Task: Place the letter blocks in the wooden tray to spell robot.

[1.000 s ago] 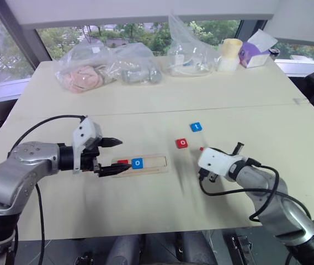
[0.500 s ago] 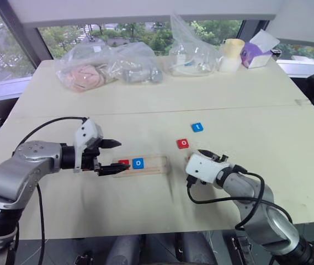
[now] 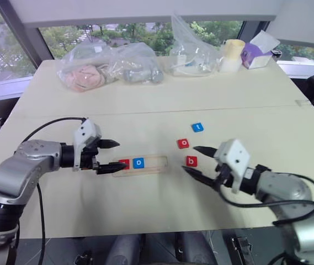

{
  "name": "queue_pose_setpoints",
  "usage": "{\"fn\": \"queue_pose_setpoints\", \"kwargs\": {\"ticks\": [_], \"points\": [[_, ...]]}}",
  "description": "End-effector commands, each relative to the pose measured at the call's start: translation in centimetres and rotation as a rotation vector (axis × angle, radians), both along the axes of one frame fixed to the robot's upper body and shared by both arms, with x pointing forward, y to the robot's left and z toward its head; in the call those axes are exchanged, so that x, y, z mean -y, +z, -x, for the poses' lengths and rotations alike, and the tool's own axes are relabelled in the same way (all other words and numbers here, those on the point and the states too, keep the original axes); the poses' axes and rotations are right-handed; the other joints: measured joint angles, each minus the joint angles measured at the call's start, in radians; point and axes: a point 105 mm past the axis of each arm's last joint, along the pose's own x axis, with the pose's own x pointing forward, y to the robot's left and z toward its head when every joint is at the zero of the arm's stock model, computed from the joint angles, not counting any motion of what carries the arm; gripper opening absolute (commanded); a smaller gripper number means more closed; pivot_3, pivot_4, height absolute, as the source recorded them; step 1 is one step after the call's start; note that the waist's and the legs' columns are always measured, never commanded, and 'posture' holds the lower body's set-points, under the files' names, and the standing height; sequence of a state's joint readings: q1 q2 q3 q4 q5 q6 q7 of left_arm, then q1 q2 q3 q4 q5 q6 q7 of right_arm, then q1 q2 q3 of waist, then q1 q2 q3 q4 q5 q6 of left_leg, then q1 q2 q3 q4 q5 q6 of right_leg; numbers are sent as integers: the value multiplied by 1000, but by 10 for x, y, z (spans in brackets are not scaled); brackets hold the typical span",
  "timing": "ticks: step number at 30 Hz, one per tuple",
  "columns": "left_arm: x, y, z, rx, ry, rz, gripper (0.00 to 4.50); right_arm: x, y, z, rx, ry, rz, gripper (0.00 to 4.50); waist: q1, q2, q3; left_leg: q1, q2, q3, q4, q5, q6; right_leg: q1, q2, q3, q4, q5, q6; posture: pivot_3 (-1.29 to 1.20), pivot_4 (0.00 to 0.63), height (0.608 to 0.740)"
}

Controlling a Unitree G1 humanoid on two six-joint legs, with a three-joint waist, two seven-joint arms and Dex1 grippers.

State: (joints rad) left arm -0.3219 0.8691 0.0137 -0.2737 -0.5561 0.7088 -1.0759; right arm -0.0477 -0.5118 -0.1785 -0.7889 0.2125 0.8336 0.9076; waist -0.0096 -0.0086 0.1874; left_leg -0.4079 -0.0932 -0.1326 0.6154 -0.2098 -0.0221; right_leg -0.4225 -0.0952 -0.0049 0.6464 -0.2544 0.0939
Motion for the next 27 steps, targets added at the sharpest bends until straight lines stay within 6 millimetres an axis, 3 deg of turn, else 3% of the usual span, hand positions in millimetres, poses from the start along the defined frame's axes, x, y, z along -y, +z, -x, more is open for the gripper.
{"fn": "queue_pose_setpoints", "kwargs": {"ticks": [1, 7, 11, 15, 25, 27], "points": [[4, 9, 10, 18, -80, -33, 4500, 18, -3, -11, -11, 36, 25, 3238, -3, 0, 0, 0, 0, 0, 0, 0, 0, 0, 0, 0, 0, 0, 0, 0, 150, 740], [5, 17, 17, 38, -113, -65, 4500, 38, -41, -37, -64, 102, 117, 3238, -3, 0, 0, 0, 1, 2, -1, 0, 0, -1, 0, 0, -1, 0, 1, 0, 150, 740], [0, 15, 25, 17, -96, -89, 4500, 40, -63, -43, -82, 189, 174, 3238, -3, 0, 0, 0, 0, 2, -1, 0, 0, 0, 0, 0, -1, 1, 1, 0, 150, 740], [-4, 15, 30, 11, -61, -87, 4500, 36, -69, -46, -69, 269, 202, 4459, -5, 0, 0, 0, 1, 2, -1, 0, 0, -1, 0, 1, -1, 1, 1, 0, 150, 740], [-10, 14, 40, -6, -11, -90, 4500, 24, -76, -62, -54, 307, 195, 4459, -3, 0, 0, 0, 1, 2, 0, 0, 0, 0, 0, 1, 0, 1, 0, 0, 150, 740], [-12, 11, 42, -18, -5, -96, 4500, 22, -77, -62, -58, 326, 192, 3957, -6, 0, 0, 0, 1, 2, 0, 0, 0, 0, 0, 1, 0, 1, 0, 0, 150, 740]]}}
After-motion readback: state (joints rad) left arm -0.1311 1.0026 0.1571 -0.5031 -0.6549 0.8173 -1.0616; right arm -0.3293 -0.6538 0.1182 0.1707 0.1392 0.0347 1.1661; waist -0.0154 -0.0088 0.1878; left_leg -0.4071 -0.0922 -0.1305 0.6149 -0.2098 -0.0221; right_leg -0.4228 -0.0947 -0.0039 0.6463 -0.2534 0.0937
